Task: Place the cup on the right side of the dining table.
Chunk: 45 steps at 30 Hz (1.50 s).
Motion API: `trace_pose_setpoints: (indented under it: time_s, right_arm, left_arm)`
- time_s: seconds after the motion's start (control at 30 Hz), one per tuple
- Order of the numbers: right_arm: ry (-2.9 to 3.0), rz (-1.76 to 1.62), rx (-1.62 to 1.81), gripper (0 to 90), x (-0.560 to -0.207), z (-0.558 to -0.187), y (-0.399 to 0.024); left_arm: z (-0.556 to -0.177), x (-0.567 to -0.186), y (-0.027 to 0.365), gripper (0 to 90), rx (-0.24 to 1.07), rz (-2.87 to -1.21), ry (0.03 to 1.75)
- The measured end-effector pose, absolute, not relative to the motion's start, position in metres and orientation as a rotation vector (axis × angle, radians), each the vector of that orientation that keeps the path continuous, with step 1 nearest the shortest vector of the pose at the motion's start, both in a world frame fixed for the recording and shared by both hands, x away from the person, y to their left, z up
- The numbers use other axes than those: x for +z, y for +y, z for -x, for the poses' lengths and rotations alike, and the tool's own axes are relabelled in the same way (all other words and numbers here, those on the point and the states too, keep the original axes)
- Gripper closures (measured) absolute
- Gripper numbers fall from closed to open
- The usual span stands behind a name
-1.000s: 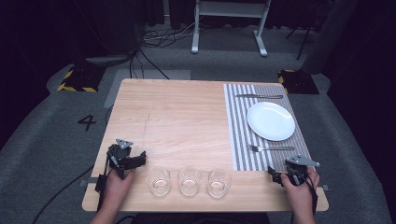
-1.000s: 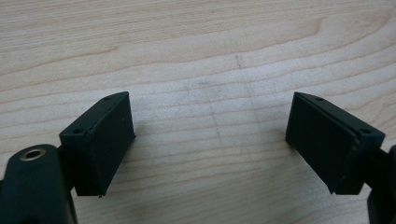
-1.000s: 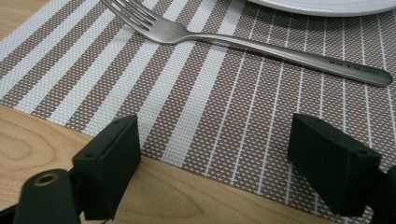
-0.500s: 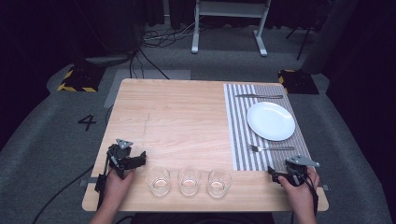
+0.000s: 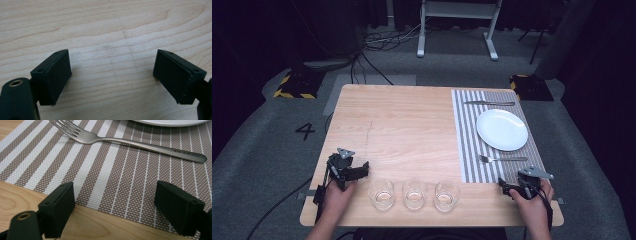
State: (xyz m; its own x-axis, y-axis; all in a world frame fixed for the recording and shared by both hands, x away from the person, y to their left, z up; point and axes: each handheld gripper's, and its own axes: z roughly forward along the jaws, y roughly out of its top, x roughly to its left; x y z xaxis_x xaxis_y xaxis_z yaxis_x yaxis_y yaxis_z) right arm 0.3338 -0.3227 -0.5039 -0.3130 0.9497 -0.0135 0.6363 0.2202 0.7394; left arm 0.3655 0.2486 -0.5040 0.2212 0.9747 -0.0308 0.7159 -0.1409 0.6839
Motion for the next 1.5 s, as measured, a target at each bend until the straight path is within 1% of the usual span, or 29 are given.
trace_pose_setpoints:
  time_s: [0.17,0.2,0.27,0.47,0.73,1.2,1.5]
  right_arm:
    - [2.024,-1.473,0.880,17.8,-0.503,-0.333,-0.322]
    - [2.024,-1.488,0.867,20.1,-0.502,-0.332,-0.320]
    - [2.029,-1.492,0.870,20.7,-0.500,-0.332,-0.320]
    - [2.040,-1.470,0.903,19.4,-0.483,-0.326,-0.310]
    - [2.000,-1.482,0.855,18.3,-0.462,-0.314,-0.299]
    - [1.984,-1.427,0.916,18.7,-0.437,-0.299,-0.272]
    - [2.001,-1.373,0.980,18.5,-0.430,-0.295,-0.254]
  left_arm:
    - [-0.366,-0.504,0.249,14.9,0.580,-1.923,1.554]
    - [-0.365,-0.504,0.249,14.9,0.580,-1.921,1.556]
    - [-0.365,-0.504,0.249,14.9,0.580,-1.922,1.555]
    - [-0.365,-0.504,0.249,14.9,0.581,-1.922,1.555]
    - [-0.365,-0.504,0.249,14.9,0.581,-1.922,1.555]
    - [-0.365,-0.504,0.248,15.1,0.578,-1.918,1.551]
    - [-0.365,-0.504,0.248,15.1,0.577,-1.919,1.545]
